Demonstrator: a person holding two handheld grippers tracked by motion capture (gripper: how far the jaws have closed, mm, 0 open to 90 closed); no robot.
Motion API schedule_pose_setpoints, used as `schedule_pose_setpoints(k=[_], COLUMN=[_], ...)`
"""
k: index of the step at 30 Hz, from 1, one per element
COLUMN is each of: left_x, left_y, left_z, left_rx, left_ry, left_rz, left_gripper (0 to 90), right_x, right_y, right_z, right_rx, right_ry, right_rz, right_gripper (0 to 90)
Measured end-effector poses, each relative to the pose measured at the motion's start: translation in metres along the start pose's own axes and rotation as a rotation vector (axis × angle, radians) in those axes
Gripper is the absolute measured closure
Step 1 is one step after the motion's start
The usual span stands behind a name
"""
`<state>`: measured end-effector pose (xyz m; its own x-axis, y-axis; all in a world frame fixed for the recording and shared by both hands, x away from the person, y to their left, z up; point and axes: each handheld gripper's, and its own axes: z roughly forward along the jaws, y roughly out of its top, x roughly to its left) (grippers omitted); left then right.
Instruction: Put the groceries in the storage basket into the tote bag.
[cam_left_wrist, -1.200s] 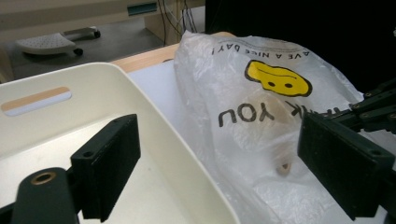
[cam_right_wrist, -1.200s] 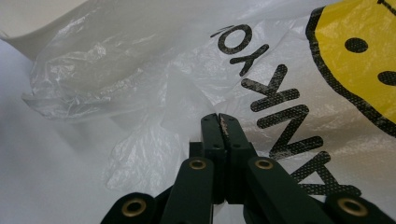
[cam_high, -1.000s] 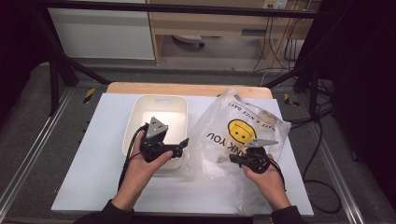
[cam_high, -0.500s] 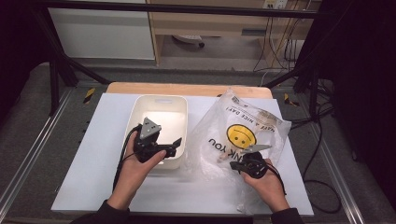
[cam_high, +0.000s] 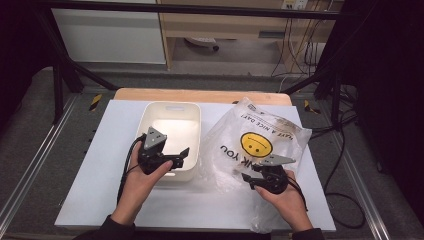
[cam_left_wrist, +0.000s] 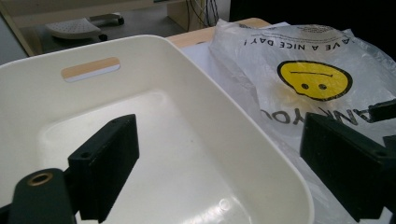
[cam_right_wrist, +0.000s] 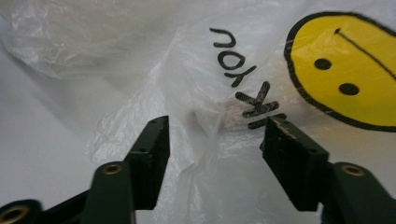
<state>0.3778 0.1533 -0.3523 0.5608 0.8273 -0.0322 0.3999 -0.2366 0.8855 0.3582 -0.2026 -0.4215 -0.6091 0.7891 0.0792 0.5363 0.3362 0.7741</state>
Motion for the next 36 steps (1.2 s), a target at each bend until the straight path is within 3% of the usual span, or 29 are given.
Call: schedule_pose_setpoints(k=[7, 11, 28, 36], left_x=[0.005, 0.005, -0.001, 0.001], left_y=[-0.004, -0.005, -0.005, -0.004], left_z=[0.0, 0.0, 0.001, -0.001], left_rx=[0.003, 0.003, 0.003, -0.005], left_ry=[0.012, 0.013, 0.017, 0.023], left_rz=[-0.008, -0.006, 0.015, 0.011], left_gripper=[11.7, 11.6, 11.6, 11.7], right_x=[-0.001, -0.005, -0.03, -0.042], right_y=[0.003, 0.002, -0.019, -0.043], right_z=[-0.01, -0.016, -0.049, -0.057], right_rx=[-0.074, -0.091, -0.098, -0.016], right_ry=[-0.072, -0.114, -0.222, -0.274], right_rz=[0.002, 0.016, 0.112, 0.188], right_gripper=[17.8, 11.2, 7.4, 6.7])
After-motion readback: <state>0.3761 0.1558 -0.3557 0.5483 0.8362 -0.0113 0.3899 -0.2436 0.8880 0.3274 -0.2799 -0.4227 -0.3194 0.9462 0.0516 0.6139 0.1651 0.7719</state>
